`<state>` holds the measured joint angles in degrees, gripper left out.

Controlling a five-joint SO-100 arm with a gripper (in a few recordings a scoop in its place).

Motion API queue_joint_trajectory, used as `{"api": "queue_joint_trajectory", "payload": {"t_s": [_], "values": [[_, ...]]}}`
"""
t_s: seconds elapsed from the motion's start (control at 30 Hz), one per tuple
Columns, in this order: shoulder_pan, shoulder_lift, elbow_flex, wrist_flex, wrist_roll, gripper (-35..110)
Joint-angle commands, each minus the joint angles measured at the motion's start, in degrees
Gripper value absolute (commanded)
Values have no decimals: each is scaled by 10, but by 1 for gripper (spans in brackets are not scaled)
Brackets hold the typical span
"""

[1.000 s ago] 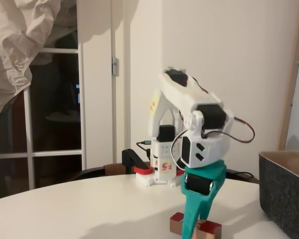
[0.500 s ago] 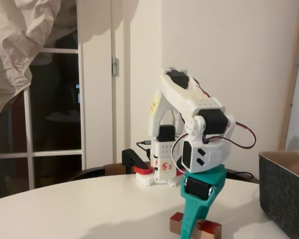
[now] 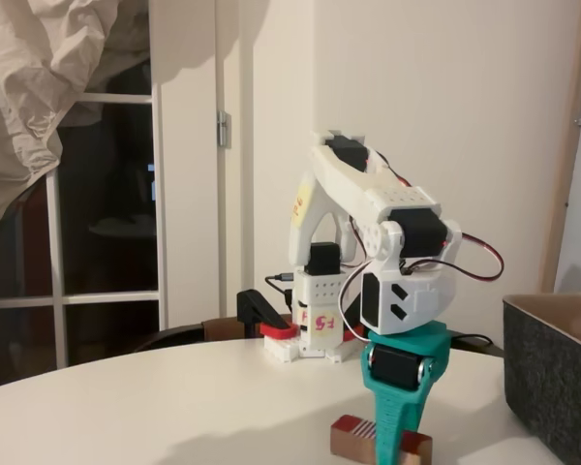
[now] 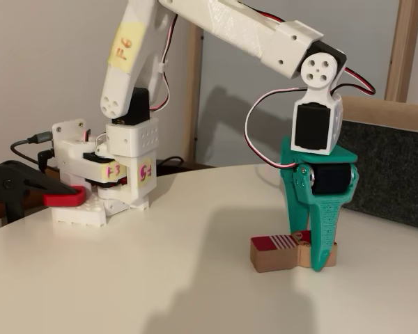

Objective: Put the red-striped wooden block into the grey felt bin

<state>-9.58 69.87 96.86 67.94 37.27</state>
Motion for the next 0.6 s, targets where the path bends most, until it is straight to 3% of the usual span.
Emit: {"api": "queue_joint_trajectory", "payload": {"t_s": [0.0,0.57], "values": [[-5,-8,9,-4,4,10],[25,55,3,-4,55,9]]}}
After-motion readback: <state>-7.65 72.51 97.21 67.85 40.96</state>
